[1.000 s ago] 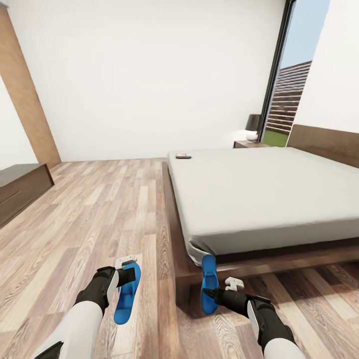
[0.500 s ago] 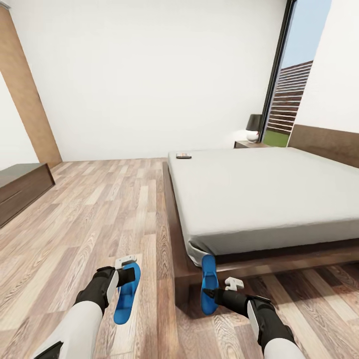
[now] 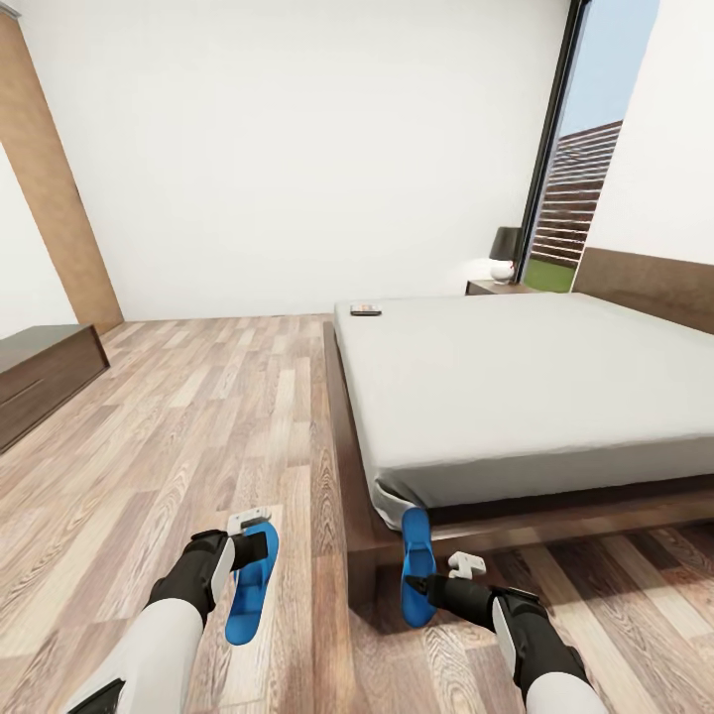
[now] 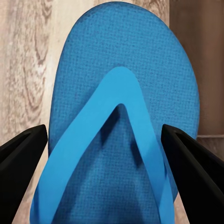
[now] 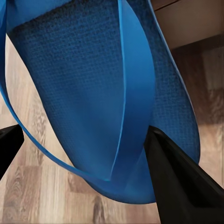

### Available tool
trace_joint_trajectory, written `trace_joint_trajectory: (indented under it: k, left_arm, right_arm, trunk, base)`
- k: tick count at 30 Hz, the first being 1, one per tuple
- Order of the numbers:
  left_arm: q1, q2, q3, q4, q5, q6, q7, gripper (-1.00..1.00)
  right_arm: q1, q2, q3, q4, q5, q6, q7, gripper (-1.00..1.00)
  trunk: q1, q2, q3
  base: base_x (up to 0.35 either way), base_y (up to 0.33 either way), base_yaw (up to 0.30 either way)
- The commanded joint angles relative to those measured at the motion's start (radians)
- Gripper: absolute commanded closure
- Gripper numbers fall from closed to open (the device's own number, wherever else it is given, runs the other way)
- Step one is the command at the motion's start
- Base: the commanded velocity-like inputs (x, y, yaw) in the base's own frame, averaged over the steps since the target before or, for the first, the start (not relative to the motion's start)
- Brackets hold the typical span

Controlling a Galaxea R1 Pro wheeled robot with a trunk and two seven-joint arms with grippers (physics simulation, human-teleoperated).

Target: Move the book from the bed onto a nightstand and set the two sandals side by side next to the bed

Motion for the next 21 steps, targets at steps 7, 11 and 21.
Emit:
trace_joint_trajectory:
  k: [7,11,21]
  left_arm:
    - [-0.001,-0.003,0.009,-0.002,-0.01,0.006,-0.01,1.0]
    - [-0.001,-0.003,0.013,-0.002,-0.009,0.006,-0.01,1.0]
    - [-0.001,-0.003,0.045,-0.007,-0.009,0.007,-0.01,1.0]
  right_arm:
    - [-0.001,-0.003,-0.009,-0.002,0.01,0.011,0.007,1.0]
    - [-0.001,-0.004,-0.011,-0.002,0.011,0.012,0.006,1.0]
    - [-0.001,-0.007,-0.018,0.009,0.015,0.012,-0.088,1.0]
  trunk:
    - [0.0,0.0,-0.001]
    - [0.0,0.0,-0.001]
    - [0.0,0.0,-0.001]
  base:
    - [0.0,0.0,0.0]
    - [0.0,0.0,0.0]
    - [0.0,0.0,0.0]
